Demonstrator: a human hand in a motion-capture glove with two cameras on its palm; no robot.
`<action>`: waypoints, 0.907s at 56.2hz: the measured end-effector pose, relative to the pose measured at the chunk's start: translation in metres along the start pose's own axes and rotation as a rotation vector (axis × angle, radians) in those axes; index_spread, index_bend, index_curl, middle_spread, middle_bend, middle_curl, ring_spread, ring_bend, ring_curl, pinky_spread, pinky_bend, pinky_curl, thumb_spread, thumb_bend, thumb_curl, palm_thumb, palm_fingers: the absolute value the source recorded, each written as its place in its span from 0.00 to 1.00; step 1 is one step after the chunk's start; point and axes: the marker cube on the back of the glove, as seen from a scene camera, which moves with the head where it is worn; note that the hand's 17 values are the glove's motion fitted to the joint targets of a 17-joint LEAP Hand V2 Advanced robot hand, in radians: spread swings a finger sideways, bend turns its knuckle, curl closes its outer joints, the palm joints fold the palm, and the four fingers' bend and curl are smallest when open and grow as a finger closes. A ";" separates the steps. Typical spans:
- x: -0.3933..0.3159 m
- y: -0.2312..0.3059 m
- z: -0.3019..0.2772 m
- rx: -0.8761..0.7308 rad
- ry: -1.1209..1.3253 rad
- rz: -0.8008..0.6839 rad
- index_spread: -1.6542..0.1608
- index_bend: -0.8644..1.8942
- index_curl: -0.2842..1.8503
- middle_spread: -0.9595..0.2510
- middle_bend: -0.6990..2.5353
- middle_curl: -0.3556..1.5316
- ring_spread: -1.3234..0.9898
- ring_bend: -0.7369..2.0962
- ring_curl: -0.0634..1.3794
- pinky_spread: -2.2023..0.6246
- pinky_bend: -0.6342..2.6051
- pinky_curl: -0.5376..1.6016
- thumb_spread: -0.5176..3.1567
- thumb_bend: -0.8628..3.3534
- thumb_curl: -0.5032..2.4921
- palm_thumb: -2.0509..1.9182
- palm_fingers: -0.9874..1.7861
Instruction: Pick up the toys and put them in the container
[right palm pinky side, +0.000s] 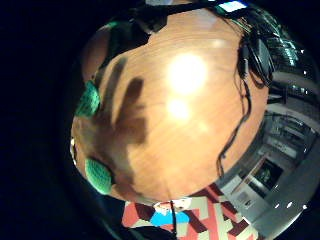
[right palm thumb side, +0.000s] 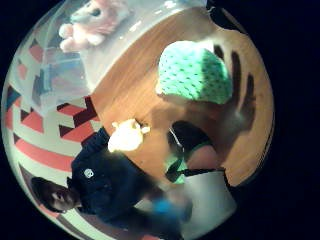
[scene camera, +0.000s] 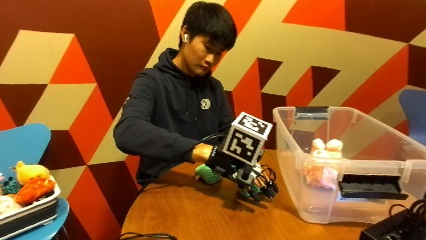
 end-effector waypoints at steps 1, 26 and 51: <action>-0.002 -0.003 0.003 0.003 0.005 -0.008 0.78 0.40 0.37 0.76 0.30 0.44 0.54 0.32 0.26 0.78 0.41 0.42 0.50 0.20 0.30 0.61 0.37; -0.027 0.015 -0.041 0.307 -0.216 -0.159 0.87 0.65 0.50 0.67 0.37 0.50 0.51 0.32 0.21 0.77 0.32 0.39 0.48 0.24 0.37 0.72 0.51; -0.075 -0.013 -0.204 0.778 -0.260 -0.122 0.86 0.65 0.53 0.53 0.40 0.56 0.44 0.34 0.22 0.75 0.34 0.41 0.44 0.22 0.41 0.70 0.47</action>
